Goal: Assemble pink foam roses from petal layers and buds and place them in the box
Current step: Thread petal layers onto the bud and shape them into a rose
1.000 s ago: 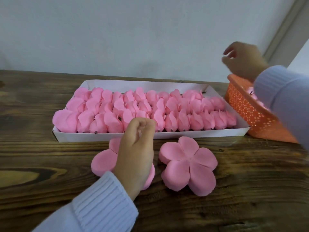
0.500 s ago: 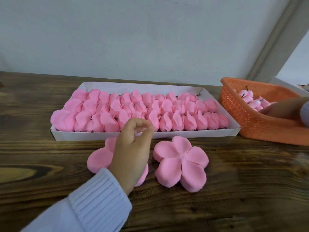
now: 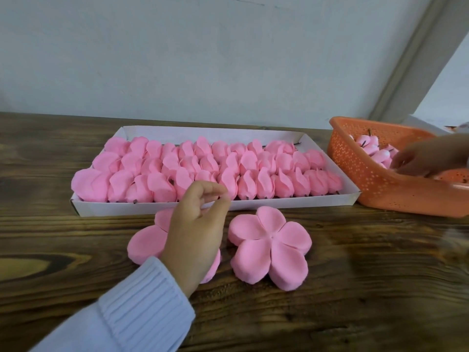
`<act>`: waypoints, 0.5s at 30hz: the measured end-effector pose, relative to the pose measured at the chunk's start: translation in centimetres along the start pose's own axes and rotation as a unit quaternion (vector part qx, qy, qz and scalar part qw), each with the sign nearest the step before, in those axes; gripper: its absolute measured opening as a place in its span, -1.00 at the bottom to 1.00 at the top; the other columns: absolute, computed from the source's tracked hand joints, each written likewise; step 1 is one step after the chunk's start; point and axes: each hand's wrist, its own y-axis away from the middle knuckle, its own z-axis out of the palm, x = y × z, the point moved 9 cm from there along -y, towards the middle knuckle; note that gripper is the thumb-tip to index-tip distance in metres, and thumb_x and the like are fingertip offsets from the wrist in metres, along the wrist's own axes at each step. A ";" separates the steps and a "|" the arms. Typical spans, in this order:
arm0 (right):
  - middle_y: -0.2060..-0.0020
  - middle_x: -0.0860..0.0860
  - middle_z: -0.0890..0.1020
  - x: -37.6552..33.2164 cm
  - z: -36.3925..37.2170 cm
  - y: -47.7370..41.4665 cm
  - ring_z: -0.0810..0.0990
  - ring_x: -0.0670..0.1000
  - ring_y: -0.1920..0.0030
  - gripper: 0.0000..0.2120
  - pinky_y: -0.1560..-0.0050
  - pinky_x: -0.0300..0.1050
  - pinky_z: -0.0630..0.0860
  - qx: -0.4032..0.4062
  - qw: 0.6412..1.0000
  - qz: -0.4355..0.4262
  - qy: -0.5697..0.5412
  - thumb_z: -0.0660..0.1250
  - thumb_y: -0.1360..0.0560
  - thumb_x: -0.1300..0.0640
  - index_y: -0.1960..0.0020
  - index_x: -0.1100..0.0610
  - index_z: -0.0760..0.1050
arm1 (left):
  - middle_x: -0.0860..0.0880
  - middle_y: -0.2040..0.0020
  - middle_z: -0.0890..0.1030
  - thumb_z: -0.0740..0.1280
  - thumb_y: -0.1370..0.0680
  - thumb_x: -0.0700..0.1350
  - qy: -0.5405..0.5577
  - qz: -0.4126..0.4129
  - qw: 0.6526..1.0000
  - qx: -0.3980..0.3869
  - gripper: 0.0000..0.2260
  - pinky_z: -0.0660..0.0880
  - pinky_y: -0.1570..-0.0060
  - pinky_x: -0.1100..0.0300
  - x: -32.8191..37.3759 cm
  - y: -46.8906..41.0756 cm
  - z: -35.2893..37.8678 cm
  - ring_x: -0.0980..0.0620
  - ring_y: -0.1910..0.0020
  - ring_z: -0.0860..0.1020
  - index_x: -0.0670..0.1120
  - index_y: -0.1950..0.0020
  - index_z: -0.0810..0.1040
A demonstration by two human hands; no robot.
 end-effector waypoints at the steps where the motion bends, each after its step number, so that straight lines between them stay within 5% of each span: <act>1: 0.25 0.04 0.70 -0.6 -1.4 0.2 0.68 0.06 0.19 -0.78 0.12 -0.04 0.60 0.038 0.991 -0.083 0.093 0.34 -0.52 -0.06 0.06 0.09 0.62 | 0.12 0.25 0.50 0.28 -0.47 -0.06 -0.005 0.002 1.000 0.000 -0.94 0.38 0.18 0.31 0.0 0.0 0.0 0.16 0.27 0.47 0.10 0.12 0.52; 3: 0.39 0.01 0.67 -1.0 -6.9 1.1 0.65 0.06 0.30 -0.59 0.16 -0.04 0.55 0.118 0.991 -0.033 0.051 0.27 -0.47 -0.23 0.18 0.12 0.60 | 0.16 0.17 0.55 0.30 -0.50 -0.12 -0.031 0.017 0.999 0.002 -0.90 0.39 0.21 0.48 0.1 -0.1 -0.1 0.26 0.21 0.52 0.10 0.11 0.51; 4: 0.42 -0.02 0.65 -2.2 -10.2 2.6 0.63 0.03 0.33 -0.53 0.20 -0.08 0.49 0.229 0.973 0.004 0.035 0.21 -0.45 -0.30 0.22 0.10 0.58 | 0.17 0.14 0.56 0.31 -0.51 -0.16 -0.053 0.026 0.998 -0.001 -0.87 0.36 0.21 0.55 0.3 -0.1 0.0 0.30 0.17 0.51 0.10 0.10 0.51; 7: 0.34 -0.12 0.68 -7.6 -13.4 7.6 0.64 -0.16 0.28 -0.60 0.26 -0.31 0.49 0.407 0.875 -0.113 -0.238 0.23 -0.52 -0.28 0.17 0.04 0.55 | 0.15 0.06 0.56 0.34 -0.50 -0.24 -0.156 0.069 0.985 -0.039 -0.75 0.32 0.15 0.59 0.7 0.1 0.9 0.27 0.10 0.52 0.14 0.08 0.48; 9: 0.22 -0.10 0.71 -12.7 -11.5 10.0 0.68 -0.15 0.11 -0.79 0.14 -0.38 0.55 0.308 0.730 -0.253 -0.555 0.29 -0.53 -0.09 0.06 0.05 0.54 | 0.13 0.00 0.54 0.37 -0.48 -0.27 -0.222 0.101 0.968 -0.063 -0.70 0.36 0.07 0.54 1.1 0.5 1.6 0.26 0.07 0.52 0.16 0.06 0.47; 11: 0.22 -0.06 0.70 -18.9 -8.4 11.9 0.67 -0.07 0.02 -0.81 0.07 -0.25 0.59 0.125 0.581 -0.334 -0.732 0.22 -0.52 -0.03 0.06 0.09 0.50 | 0.11 -0.01 0.53 0.37 -0.47 -0.26 -0.275 0.129 0.950 -0.068 -0.73 0.46 -0.04 0.32 1.4 0.9 2.0 0.22 0.07 0.52 0.09 -0.03 0.53; 13: 0.24 -0.06 0.67 -23.4 -4.8 12.8 0.66 -0.08 0.05 -0.79 0.04 -0.20 0.58 0.023 0.553 -0.343 -0.759 0.24 -0.49 -0.06 0.19 0.04 0.54 | 0.09 0.03 0.54 0.37 -0.48 -0.23 -0.313 0.138 0.937 -0.066 -0.79 0.48 -0.09 0.02 1.5 1.0 2.2 0.10 0.07 0.54 0.00 -0.07 0.59; 15: 0.18 0.02 0.68 -25.5 -1.6 12.8 0.65 -0.02 0.06 -0.82 -0.08 -0.07 0.56 0.007 0.566 -0.323 -0.759 0.36 -0.45 -0.06 0.20 0.04 0.61 | 0.08 0.08 0.56 0.37 -0.47 -0.22 -0.325 0.139 0.933 -0.065 -0.82 0.48 -0.06 -0.05 1.7 1.2 2.2 0.05 0.08 0.56 -0.01 -0.03 0.61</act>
